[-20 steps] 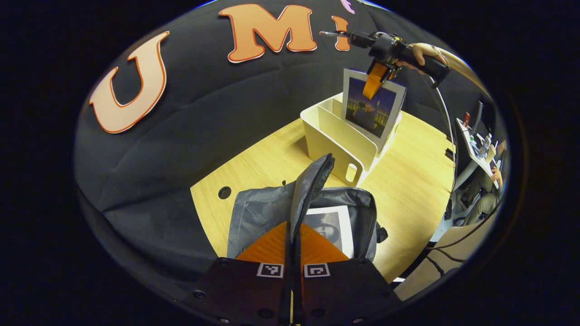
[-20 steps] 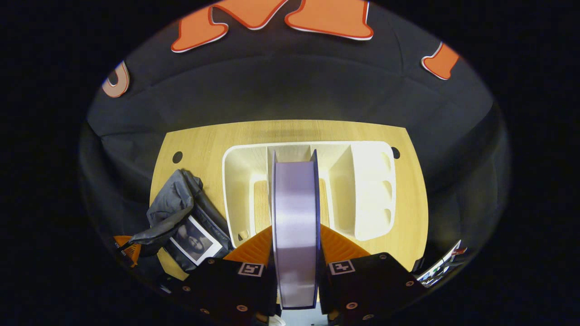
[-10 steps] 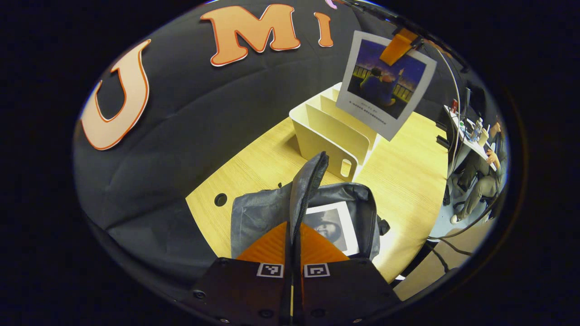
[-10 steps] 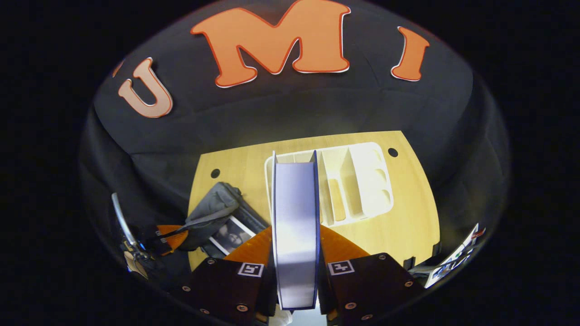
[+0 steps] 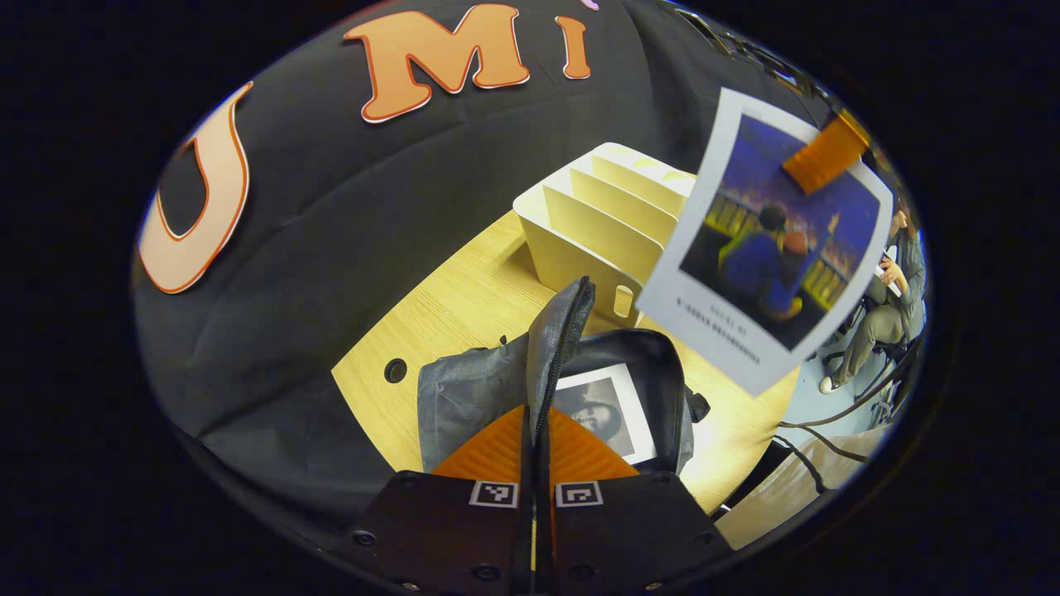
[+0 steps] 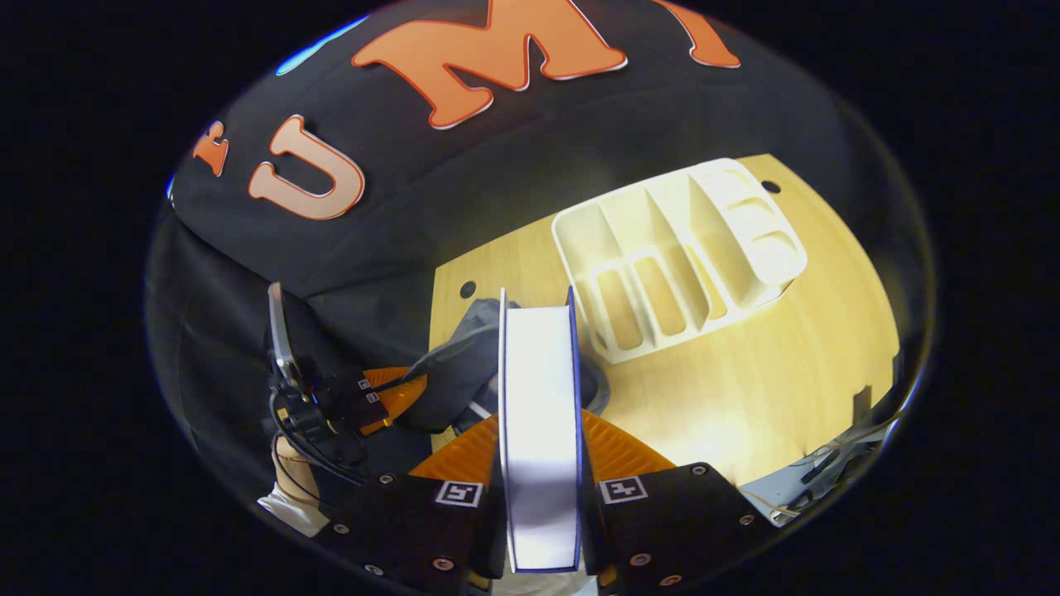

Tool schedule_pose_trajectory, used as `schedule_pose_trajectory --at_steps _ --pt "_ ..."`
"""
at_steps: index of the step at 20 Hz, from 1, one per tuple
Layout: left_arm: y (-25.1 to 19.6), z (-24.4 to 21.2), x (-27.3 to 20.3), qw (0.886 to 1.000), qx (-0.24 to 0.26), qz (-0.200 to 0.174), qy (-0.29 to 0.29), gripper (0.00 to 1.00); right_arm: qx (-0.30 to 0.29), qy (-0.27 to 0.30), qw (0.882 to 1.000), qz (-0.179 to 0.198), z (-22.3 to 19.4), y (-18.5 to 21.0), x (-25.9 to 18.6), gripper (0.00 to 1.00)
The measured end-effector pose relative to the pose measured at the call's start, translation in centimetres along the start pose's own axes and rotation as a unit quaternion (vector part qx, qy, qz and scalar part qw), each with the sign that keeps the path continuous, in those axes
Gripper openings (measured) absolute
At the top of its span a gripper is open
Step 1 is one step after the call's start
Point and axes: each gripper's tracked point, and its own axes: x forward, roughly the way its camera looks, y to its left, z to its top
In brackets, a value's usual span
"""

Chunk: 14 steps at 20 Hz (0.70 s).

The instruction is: Open the schoolbag, grab two books from the bookshelf and put them into the schoolbag.

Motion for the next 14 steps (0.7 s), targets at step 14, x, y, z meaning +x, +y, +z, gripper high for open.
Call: schedule_pose_trajectory --at_steps 14 --pt "-0.7 1.7 -1.9 0.999 0.034 0.01 0.003 0.02 0.247 -0.068 0.952 0.169 -4.3 1.2 15.9 0.37"
